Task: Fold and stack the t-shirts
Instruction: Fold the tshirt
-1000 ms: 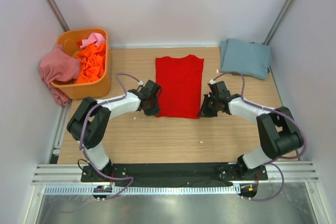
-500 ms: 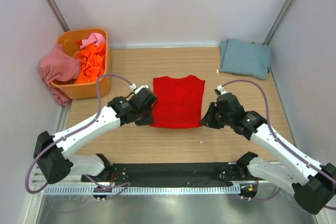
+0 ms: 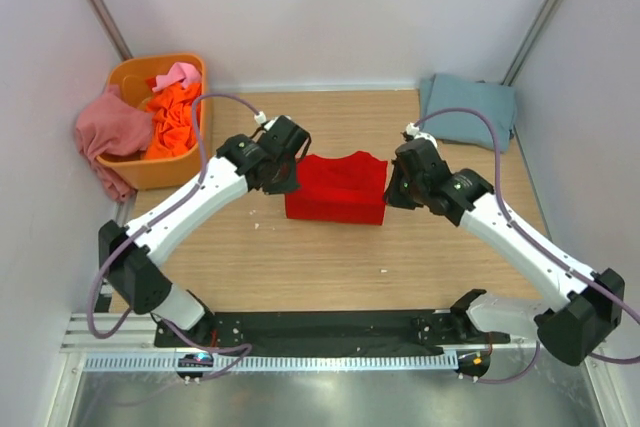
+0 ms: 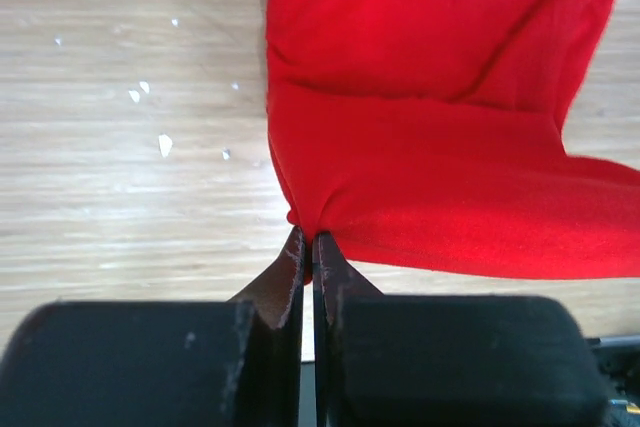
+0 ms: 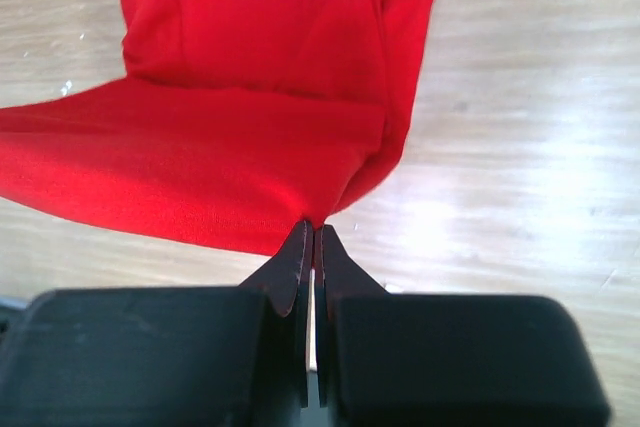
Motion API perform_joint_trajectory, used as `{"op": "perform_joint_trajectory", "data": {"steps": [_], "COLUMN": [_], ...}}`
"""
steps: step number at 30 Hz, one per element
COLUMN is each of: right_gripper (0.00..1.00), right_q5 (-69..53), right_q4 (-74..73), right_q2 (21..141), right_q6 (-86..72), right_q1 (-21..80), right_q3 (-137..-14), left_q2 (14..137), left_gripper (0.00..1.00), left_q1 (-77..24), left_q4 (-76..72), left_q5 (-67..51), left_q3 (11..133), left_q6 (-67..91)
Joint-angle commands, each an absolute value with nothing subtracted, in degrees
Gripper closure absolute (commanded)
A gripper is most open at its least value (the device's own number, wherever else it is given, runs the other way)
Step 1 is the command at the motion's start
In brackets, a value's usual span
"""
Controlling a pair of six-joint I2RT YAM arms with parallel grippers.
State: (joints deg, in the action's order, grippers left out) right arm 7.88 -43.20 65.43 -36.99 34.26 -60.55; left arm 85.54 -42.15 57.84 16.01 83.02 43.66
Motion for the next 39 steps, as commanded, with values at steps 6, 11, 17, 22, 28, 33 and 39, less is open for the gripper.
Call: {"op": "perform_joint_trajectory", "data": {"steps": [6,11,17,22,28,33,39], "right_gripper": [0.99,0.99,0.99,0.99,0.99,0.99,0.99], "right_q5": [12.49,9.76,8.09,7.65,6.15,5.63,7.29], "right_q4": [-41.05,-38.59,-35.86,-35.16,-34.46,-34.54,-35.42], "right_q2": [74.78,79.36,87.35,92.37,98.52,103.79,107.84], "right_q6": [-30.76,-29.71,-28.92,-28.65,-27.6,-26.98,-27.16], "right_q1": [29.46,26.46,23.82,22.5,20.31,18.99,17.84], "right_q3": [-69.6,-72.24,-75.58,-79.18,-82.44,-86.65,-90.61], "left_q2": [95.17,100.54,109.76,116.01,123.39,128.74,134.2], "left_gripper": [1.0,1.0,1.0,1.0,1.0,1.0,0.99], "left_q1": [-36.83,-32.79,-30.94,-29.45,-27.86,-26.11,-24.44], "left_q4": [58.28,56.25,56.86,59.31,62.84,63.19,62.58], "left_q5": [15.82,11.34,11.52,11.34,11.78,10.37,7.13], "left_q3": [93.95,96.85,103.79,112.75,122.68,127.78,133.76], "left_q6": [35.51,33.05,32.34,31.64,30.94,30.94,29.97]}}
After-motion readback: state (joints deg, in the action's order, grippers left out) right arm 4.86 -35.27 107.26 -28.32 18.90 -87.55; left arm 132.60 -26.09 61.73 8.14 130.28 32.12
